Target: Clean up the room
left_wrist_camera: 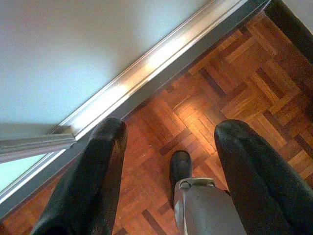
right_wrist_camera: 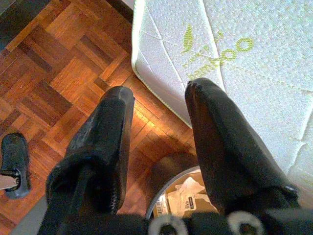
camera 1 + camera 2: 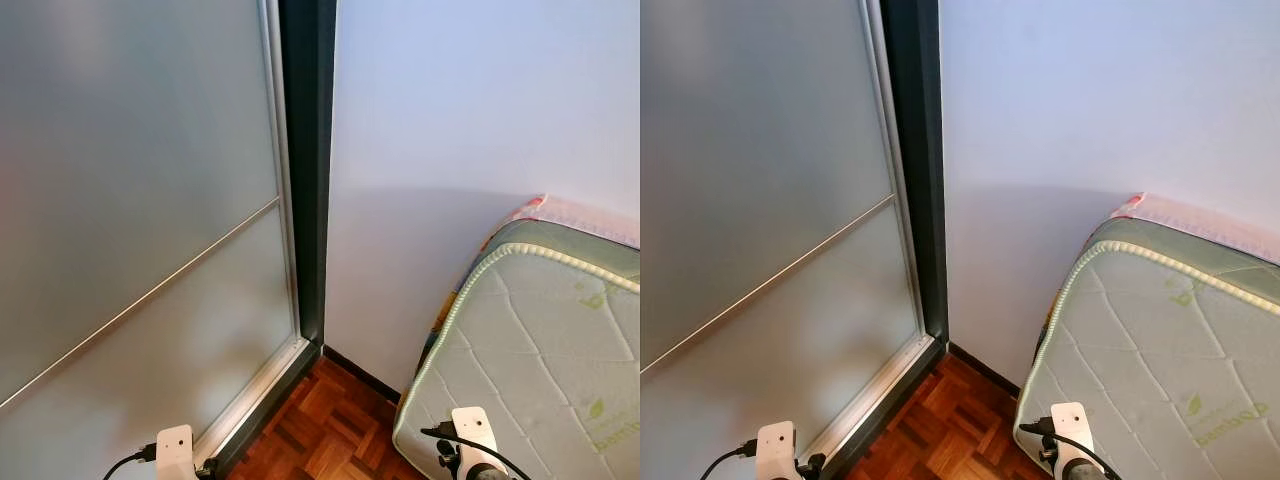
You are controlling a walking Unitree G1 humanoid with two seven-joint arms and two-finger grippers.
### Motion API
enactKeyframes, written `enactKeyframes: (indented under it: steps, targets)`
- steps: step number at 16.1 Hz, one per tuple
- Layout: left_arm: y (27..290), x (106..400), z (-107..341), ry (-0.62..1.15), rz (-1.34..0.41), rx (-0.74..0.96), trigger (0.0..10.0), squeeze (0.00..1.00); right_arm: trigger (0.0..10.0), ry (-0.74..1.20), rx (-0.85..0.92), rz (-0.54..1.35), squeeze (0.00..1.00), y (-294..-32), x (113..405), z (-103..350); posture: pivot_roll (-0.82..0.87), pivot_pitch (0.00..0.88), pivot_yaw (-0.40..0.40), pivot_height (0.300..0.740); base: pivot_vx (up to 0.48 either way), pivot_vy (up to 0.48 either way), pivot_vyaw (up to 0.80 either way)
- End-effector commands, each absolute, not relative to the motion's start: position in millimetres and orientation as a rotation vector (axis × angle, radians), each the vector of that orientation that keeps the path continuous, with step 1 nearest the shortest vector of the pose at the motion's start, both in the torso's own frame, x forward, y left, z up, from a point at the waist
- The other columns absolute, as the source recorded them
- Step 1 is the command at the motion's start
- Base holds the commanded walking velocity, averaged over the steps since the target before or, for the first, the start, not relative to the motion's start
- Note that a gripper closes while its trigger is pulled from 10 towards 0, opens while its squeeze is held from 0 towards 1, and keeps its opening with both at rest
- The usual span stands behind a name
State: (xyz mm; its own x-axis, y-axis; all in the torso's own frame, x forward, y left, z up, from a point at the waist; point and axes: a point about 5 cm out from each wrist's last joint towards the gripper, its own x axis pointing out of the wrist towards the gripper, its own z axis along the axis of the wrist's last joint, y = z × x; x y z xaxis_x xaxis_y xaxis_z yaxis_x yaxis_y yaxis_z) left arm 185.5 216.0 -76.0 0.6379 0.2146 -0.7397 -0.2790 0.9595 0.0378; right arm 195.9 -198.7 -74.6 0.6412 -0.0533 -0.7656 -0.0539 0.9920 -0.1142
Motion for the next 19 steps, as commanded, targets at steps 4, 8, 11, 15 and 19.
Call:
enactKeyframes:
  steps: [4, 8, 11, 15, 19]
  targets:
    - [219.0, 176.4, -81.2, 0.924, 0.154, -0.074, 10.0, 0.0, 10.0, 0.976, 0.075, -0.111, 0.0, -252.5, 172.9, -74.3, -0.04, 0.0, -0.071, 0.74, 0.0, 0.0, 0.0]
    - [217.4, 175.6, -82.0, 0.942, 0.114, -0.044, 10.0, 0.0, 10.0, 1.017, 0.028, -0.091, 0.0, -253.3, 169.5, -76.0, -0.04, 0.0, -0.061, 0.74, 0.0, 0.0, -0.49]
    - [219.2, 173.9, -82.5, 0.952, 0.1, -0.026, 10.0, 0.0, 10.0, 1.017, 0.026, -0.083, 0.0, -251.1, 168.4, -77.0, -0.04, 0.0, -0.042, 0.74, 0.0, 0.0, -0.7]
    - [221.2, 173.9, -82.1, 0.954, 0.102, -0.034, 10.0, 0.0, 10.0, 1.012, 0.024, -0.069, 0.0, -248.7, 169.8, -77.0, -0.03, 0.0, -0.035, 0.74, 0.0, 0.0, -0.7]
    - [220.6, 176.0, -81.2, 0.953, 0.09, -0.027, 10.0, 0.0, 10.0, 1.024, -0.006, -0.042, 0.0, -249.7, 171.7, -75.9, -0.03, 0.0, -0.037, 0.74, 0.0, 0.0, -0.71]
